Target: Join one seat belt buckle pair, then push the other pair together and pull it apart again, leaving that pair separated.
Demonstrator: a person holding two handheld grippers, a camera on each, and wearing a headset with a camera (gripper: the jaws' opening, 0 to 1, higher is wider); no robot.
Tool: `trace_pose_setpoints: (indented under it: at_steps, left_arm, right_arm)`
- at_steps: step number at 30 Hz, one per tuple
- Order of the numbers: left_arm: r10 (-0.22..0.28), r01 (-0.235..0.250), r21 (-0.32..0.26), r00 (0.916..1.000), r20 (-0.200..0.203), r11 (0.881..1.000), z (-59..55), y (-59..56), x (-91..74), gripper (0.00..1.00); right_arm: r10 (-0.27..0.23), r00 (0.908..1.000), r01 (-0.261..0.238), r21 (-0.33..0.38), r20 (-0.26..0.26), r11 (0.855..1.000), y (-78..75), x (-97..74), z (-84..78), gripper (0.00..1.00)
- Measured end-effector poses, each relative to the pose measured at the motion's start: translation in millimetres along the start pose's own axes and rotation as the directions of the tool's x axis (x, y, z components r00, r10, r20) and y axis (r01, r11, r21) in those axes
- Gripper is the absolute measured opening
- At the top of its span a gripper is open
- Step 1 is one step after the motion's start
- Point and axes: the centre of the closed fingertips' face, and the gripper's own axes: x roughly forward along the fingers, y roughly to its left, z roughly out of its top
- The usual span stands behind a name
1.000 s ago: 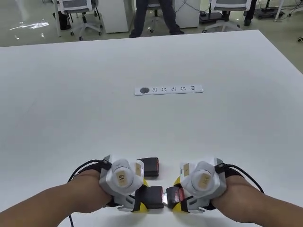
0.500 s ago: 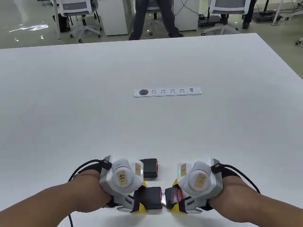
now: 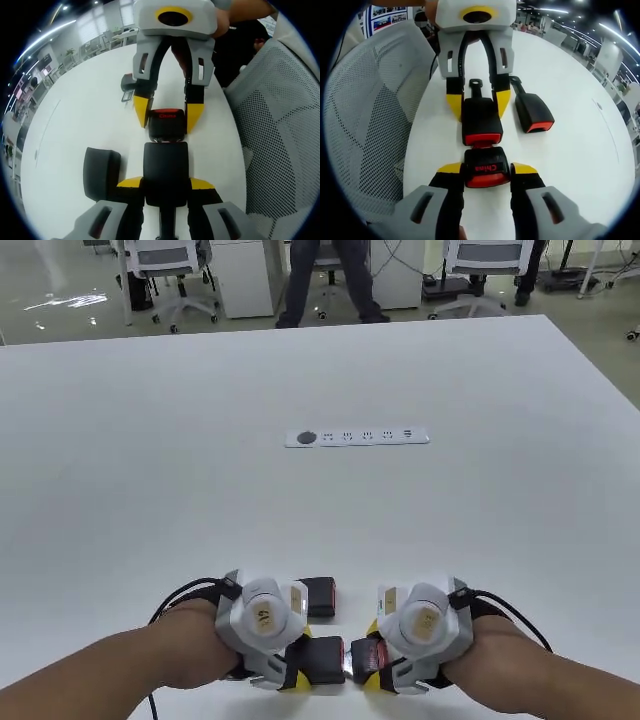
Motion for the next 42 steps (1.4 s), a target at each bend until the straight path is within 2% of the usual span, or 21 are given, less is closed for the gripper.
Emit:
trace_pose_setpoints:
  at_steps: [3,5,8,12,38,42]
  left_arm:
    - [0.007,-0.007,-0.046,0.9999,0.01,0.999,-0.5,-0.5,-0.4,0.34]
    - [0.01,-0.009,-0.04,0.9999,0.01,0.999,-2.1,-1.7,-1.4,0.34]
    - [0.011,-0.01,-0.05,0.9998,0.015,0.999,-2.8,-3.6,-2.1,0.36]
    - [0.026,-0.024,-0.07,0.9991,0.033,0.997,-1.9,-2.9,-2.3,0.36]
    - [0.019,-0.016,-0.1,0.9992,0.036,0.995,-3.2,-4.2,-1.4,0.34]
    - [0.015,-0.012,-0.101,0.9995,0.027,0.995,-3.1,-4.1,-0.9,0.34]
  right_arm:
    - [-0.001,1.0,0.001,-0.006,-0.004,1.0,0.6,-0.7,-0.3,0.35]
    - [-0.003,1.0,0.003,0.011,-0.004,1.0,-0.1,-0.4,-1.5,0.37]
    - [-0.012,0.9999,0.012,-0.006,0.0,1.0,-0.2,-2.9,-2.5,0.41]
    - [0.001,1.0,-0.001,-0.01,-0.002,1.0,3.0,-4.4,-2.9,0.37]
    - [0.036,0.9993,-0.036,-0.008,-0.005,0.999,2.7,-2.3,-5.3,0.34]
    - [0.04,0.9992,-0.04,-0.011,-0.008,0.999,2.7,-3.1,-4.9,0.34]
